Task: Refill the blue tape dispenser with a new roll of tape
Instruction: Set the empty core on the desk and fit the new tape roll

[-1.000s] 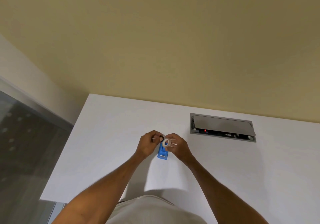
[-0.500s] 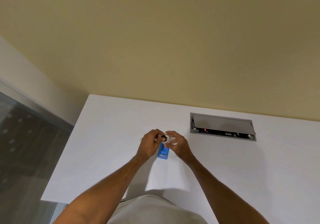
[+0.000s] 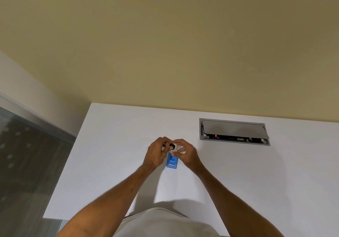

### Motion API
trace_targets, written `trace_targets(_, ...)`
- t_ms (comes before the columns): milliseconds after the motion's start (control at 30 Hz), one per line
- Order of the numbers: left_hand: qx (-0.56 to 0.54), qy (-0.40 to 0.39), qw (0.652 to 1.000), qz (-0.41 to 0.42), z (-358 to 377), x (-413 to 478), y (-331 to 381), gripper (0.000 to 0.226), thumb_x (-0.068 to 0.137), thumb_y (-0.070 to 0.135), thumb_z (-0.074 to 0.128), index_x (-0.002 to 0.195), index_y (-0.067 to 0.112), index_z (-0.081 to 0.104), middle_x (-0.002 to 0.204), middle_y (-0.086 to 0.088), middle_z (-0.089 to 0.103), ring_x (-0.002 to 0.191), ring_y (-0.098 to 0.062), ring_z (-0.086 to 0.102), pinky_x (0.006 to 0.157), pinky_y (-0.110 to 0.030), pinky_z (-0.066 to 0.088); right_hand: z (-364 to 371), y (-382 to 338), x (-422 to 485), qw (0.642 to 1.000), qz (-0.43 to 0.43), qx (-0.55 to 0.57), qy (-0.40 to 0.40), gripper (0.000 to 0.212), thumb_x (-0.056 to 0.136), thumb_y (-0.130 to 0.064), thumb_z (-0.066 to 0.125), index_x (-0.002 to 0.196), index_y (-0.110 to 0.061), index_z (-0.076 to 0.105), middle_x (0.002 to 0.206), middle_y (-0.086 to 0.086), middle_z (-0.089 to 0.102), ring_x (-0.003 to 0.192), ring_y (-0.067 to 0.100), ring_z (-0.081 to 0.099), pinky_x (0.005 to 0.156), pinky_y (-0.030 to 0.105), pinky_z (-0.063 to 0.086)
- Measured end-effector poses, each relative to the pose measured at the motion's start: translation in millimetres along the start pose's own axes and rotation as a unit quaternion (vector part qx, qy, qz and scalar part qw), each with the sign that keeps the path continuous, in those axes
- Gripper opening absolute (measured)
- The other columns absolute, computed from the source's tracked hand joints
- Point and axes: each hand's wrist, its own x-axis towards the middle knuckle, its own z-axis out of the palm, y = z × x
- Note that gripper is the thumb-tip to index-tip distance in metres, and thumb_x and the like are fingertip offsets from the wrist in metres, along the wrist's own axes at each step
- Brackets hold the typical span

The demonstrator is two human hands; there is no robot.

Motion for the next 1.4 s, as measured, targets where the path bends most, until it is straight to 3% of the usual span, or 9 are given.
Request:
trace_targets(400,0.094,-0.033,0.993,0.059,-1.9,2.4,-0.2,0.024,0.108,0.024,0.054,0.108,0.004,0.067,0.102,-0.011,0.071,0.094,-0.028,0.065,0.086,-0.041,0.054,2.6,-2.4,-1.5,1.000,0.011,-0.018,-0.010,0.049,0.089,-0.004,0.079,0.134,0.004,0.060,0.135,0.017,0.068,0.121,0.034,0.067,0.108,0.046,0.056)
trace_targets(633,0.094,-0.036,0.994,0.043,-6.5,2.6,-0.3,0.020,0.104,0.017,0.058,0.119,0.013,0.070,0.111,-0.004,0.075,0.102,-0.024,0.070,0.095,-0.041,0.057,4.3,-6.5,0.5,0.999,0.028,-0.014,-0.022,0.044,0.093,-0.011,0.076,0.134,-0.003,0.061,0.133,0.012,0.068,0.118,0.031,0.068,0.105,0.044,0.059)
trace_targets(800,0.083,-0.029,0.995,0.040,-5.7,-0.2,-2.4,0.020,0.104,0.012,0.055,0.117,0.009,0.071,0.113,-0.005,0.076,0.103,-0.026,0.072,0.095,-0.042,0.058,5.0,-5.6,0.6,0.999,0.037,-0.010,-0.030,0.041,0.092,-0.012,0.078,0.129,-0.006,0.063,0.129,0.010,0.071,0.115,0.029,0.068,0.102,0.040,0.058)
trace_targets(933,0.088,-0.034,0.995,0.041,-4.9,1.3,-1.3,0.023,0.106,0.012,0.053,0.120,0.007,0.069,0.118,-0.007,0.075,0.107,-0.027,0.071,0.098,-0.042,0.057,3.2,-3.2,1.5,0.998,0.049,-0.003,-0.043,0.049,0.093,-0.016,0.077,0.137,-0.003,0.061,0.137,0.013,0.068,0.124,0.031,0.066,0.111,0.046,0.054)
trace_targets(1167,0.096,-0.036,0.994,0.043,-2.9,1.9,-2.8,0.023,0.106,0.011,0.053,0.120,0.005,0.070,0.116,-0.010,0.075,0.105,-0.028,0.071,0.095,-0.038,0.057,-1.1,2.7,3.8,0.998,0.035,0.012,-0.058,0.047,0.093,-0.003,0.075,0.137,0.005,0.061,0.138,0.021,0.067,0.127,0.037,0.065,0.115,0.052,0.050)
trace_targets(1400,0.100,-0.036,0.994,0.038,-1.7,1.1,-3.7,0.025,0.103,0.008,0.054,0.120,0.005,0.073,0.115,-0.010,0.077,0.104,-0.027,0.072,0.092,-0.033,0.055,-1.9,5.3,5.2,0.997,0.025,0.025,-0.066,0.042,0.094,0.002,0.072,0.134,0.008,0.062,0.134,0.024,0.068,0.123,0.040,0.067,0.112,0.046,0.052)
